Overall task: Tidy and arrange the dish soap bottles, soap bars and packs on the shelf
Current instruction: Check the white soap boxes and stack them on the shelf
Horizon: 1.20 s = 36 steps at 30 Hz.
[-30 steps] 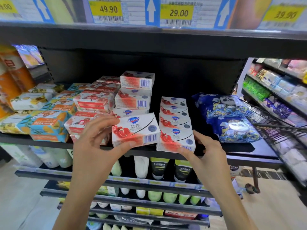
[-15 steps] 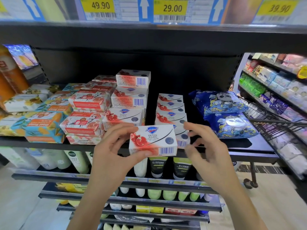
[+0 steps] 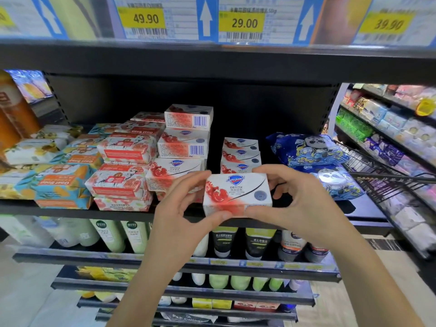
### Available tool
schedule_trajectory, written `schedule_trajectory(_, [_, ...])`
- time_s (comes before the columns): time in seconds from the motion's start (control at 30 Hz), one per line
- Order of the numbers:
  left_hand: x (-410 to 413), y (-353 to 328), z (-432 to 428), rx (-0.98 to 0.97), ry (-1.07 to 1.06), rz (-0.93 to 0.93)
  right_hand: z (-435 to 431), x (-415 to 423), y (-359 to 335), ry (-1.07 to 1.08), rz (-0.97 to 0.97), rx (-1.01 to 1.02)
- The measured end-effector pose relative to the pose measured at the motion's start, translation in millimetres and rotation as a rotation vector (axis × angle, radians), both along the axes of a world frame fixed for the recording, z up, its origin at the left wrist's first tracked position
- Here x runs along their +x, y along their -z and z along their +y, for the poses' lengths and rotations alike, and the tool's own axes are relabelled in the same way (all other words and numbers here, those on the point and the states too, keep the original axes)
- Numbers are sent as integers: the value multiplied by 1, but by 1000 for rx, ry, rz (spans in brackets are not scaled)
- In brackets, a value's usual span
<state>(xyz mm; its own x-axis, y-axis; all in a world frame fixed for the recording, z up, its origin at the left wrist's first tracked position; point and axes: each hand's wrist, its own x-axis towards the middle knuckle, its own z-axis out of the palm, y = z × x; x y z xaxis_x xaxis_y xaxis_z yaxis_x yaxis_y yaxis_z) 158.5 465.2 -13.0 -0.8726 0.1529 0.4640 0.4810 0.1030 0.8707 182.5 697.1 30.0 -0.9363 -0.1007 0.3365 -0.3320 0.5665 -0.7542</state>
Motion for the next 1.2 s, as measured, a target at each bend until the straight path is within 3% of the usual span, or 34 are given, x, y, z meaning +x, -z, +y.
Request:
schedule_trajectory(0.23, [-5,35,-20,-381,-152,28,30,-52,-35,186,-26,-4])
schedule_trajectory(0.43, [-19,66,-17,-513,-224,191,33,-142,-58,382,-164,338])
schedule_trajectory(0.73, [-25,75,-15,-497,-275,255,21,-200,-35,333,-382,376])
schedule_trajectory(0.97, [-26,76,-14,-495,-276,253,14,-193,-48,281,-347,439])
schedule_trajectory(1.07, [-24,75,-12,-505,-269,233,-2,-191,-64,132,-218,298])
schedule_trajectory(1.2, [-20,69,-15,-514,-227,175,-30,-195,-74,-45,-230,162])
